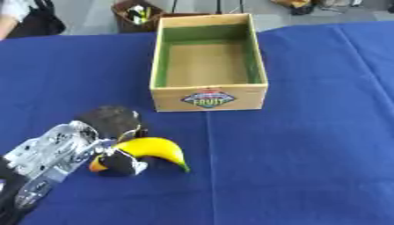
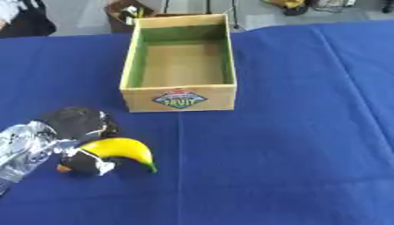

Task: Pick up objects on the table and place them in the box.

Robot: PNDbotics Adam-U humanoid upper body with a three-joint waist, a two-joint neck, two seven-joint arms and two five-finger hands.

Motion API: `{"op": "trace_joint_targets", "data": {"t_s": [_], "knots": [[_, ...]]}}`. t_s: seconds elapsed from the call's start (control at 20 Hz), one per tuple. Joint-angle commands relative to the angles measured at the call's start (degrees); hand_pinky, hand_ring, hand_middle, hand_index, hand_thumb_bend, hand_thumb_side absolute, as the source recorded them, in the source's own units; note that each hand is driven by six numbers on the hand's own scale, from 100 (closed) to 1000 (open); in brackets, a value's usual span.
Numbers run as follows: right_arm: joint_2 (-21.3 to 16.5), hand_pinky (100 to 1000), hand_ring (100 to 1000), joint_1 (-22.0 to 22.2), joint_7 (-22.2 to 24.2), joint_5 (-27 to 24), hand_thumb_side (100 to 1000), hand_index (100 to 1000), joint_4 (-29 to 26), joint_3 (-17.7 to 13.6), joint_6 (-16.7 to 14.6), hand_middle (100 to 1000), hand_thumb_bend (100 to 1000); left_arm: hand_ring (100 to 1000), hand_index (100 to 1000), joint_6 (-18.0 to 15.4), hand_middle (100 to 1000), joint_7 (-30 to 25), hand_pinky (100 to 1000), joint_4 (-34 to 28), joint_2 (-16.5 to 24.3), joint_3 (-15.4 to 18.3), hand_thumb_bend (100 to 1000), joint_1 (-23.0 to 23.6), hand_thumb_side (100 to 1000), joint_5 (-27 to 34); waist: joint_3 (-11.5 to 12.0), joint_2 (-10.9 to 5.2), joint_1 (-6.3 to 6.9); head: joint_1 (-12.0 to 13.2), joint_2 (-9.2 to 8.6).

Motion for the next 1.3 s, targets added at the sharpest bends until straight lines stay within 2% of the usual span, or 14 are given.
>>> {"op": "trace_joint_targets", "data": {"t_s": [0.05, 0.45, 0.85, 1.1, 1.15, 1.2, 1.3], "knots": [[-0.5, 757, 716, -0.2, 0.0, -0.4, 925, 791, -0.9, -0.3, 0.2, 616, 100, 582, 719, -0.1, 577, 0.7, 474, -1.0, 1.1, 0.1, 273, -0.8, 572, -0.8, 0.1, -0.99, -0.16, 0.1, -0.41], [-0.4, 758, 717, -0.1, 0.1, -0.6, 922, 791, -0.9, -0.2, 0.5, 616, 100, 565, 718, 0.4, 579, 1.2, 447, -1.9, 1.3, 0.6, 174, -0.9, 542, -1.7, 0.3, -1.19, -0.04, 0.0, -0.3], [-0.6, 759, 717, 0.0, -0.1, -0.7, 923, 792, -0.9, -0.4, 0.5, 617, 100, 540, 689, 1.0, 551, 1.3, 419, -4.2, 2.0, 1.9, 151, -0.7, 516, -1.7, 0.4, -1.57, 0.04, -0.2, -0.39], [-0.7, 759, 717, 0.1, -0.1, -0.8, 921, 792, -0.9, -0.4, 0.5, 617, 100, 526, 674, 0.9, 535, 0.8, 404, -6.7, 3.1, 2.8, 103, -0.5, 500, -1.2, 0.6, -1.81, 0.18, -0.2, -0.2], [-0.7, 760, 718, 0.1, -0.1, -0.9, 931, 792, -0.9, -0.4, 0.5, 617, 100, 521, 669, 0.9, 529, 0.5, 398, -7.3, 3.3, 3.0, 100, -0.5, 599, -1.1, 0.6, -1.85, 0.21, -0.2, -0.16], [-0.7, 761, 718, 0.1, -0.1, -0.9, 921, 792, -0.9, -0.4, 0.5, 617, 100, 519, 666, 0.9, 527, 0.3, 395, -7.8, 3.5, 3.3, 100, -0.6, 489, -1.1, 0.6, -1.91, 0.24, -0.2, -0.1], [-0.8, 761, 718, 0.2, -0.1, -0.9, 922, 792, -0.9, -0.4, 0.6, 617, 100, 510, 656, 0.9, 516, -0.3, 385, -9.0, 4.0, 3.9, 100, -0.7, 482, -1.1, 0.7, -2.03, 0.3, -0.3, -0.01]]}}
